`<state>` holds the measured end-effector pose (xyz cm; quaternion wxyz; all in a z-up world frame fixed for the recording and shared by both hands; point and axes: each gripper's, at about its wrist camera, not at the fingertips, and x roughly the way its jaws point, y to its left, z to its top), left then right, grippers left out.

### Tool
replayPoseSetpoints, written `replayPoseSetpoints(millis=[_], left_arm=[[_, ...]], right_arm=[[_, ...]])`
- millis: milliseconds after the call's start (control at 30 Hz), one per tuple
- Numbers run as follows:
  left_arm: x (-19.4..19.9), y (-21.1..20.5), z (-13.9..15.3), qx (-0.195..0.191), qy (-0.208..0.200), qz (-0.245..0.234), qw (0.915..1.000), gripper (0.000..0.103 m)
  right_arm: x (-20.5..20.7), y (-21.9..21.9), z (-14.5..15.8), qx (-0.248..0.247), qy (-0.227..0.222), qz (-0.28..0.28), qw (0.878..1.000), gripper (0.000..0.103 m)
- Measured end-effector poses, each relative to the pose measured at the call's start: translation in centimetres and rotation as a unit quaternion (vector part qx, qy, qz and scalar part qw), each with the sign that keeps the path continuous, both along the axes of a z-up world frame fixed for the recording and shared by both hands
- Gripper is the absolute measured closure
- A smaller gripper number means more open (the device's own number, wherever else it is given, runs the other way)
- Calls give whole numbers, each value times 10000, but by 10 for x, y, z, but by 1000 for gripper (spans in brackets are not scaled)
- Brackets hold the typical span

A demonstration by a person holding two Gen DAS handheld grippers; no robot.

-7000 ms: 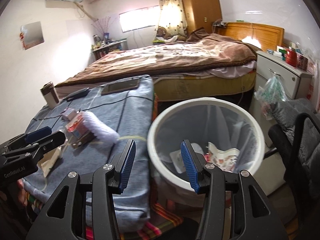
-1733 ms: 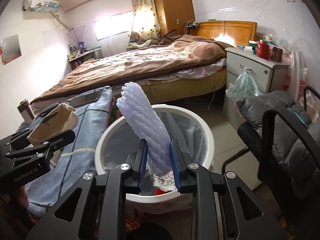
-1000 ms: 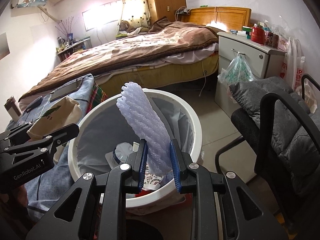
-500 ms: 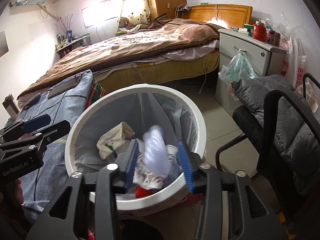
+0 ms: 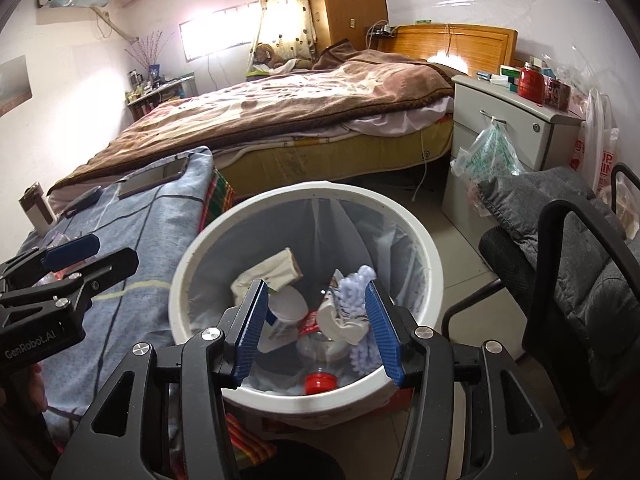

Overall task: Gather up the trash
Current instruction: 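Move both open tools back over the mattress toward the remaining trash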

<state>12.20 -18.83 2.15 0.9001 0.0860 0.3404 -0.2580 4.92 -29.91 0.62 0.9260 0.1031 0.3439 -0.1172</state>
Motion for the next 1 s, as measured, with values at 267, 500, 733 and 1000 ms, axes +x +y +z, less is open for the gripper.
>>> replayPoseSetpoints(millis=[267, 500, 733, 1000], left_arm=[[-8, 29, 4, -34, -72, 204, 9998, 33], [-13, 60, 7, -57, -145, 475, 9988, 33], [-17, 100, 11, -110, -257, 866, 9958, 33], [-18, 152, 5, -34, -284, 1457, 9889, 33]], right_arm=[[1, 20, 6, -65, -137, 132, 9998, 50], [6, 40, 10, -63, -240, 343, 9991, 50], [13, 63, 12, -47, -311, 617, 9976, 50], [24, 92, 11, -79, -317, 1016, 9943, 50]])
